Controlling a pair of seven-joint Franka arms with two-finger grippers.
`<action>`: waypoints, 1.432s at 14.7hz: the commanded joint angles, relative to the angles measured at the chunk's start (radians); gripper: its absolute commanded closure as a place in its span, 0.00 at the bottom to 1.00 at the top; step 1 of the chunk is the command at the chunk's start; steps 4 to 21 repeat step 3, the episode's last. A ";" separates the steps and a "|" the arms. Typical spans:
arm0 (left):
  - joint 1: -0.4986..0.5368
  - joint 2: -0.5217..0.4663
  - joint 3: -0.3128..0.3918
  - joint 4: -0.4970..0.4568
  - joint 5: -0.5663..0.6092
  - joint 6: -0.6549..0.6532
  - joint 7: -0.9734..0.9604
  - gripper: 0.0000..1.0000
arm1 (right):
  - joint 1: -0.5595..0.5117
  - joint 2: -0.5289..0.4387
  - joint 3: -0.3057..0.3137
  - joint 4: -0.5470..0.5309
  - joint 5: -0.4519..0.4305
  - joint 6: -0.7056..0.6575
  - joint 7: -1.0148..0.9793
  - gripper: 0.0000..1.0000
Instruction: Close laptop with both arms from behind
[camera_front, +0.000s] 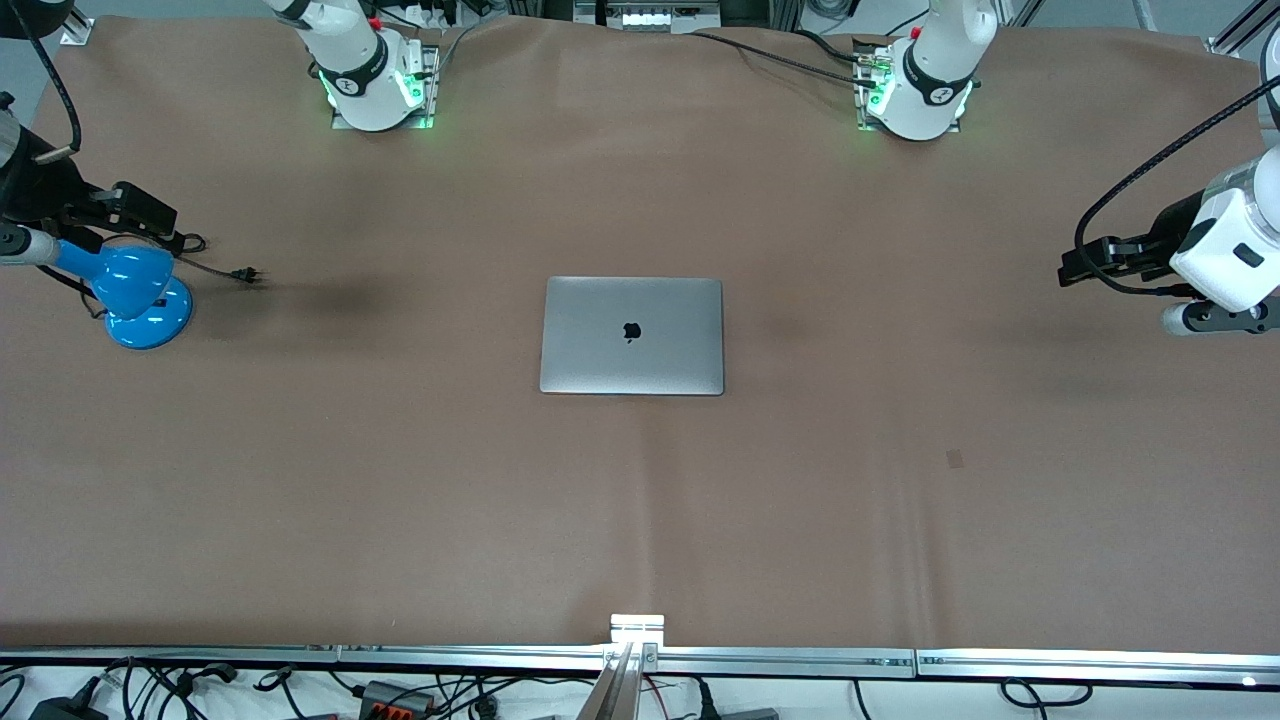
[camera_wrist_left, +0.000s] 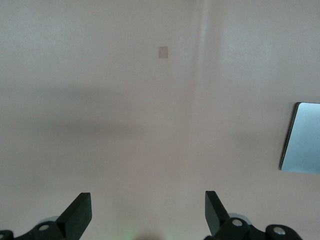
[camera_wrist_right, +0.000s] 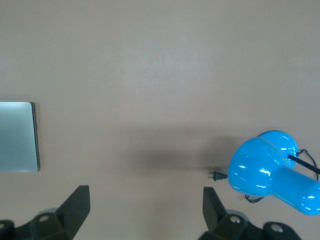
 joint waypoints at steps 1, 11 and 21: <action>0.004 -0.010 -0.003 0.009 -0.014 -0.018 -0.010 0.00 | -0.020 -0.024 0.018 -0.018 -0.017 -0.004 -0.017 0.00; 0.004 -0.010 -0.003 0.009 -0.014 -0.019 -0.010 0.00 | -0.020 -0.024 0.018 -0.018 -0.017 -0.004 -0.016 0.00; 0.004 -0.010 -0.003 0.009 -0.014 -0.019 -0.010 0.00 | -0.020 -0.024 0.018 -0.018 -0.017 -0.004 -0.016 0.00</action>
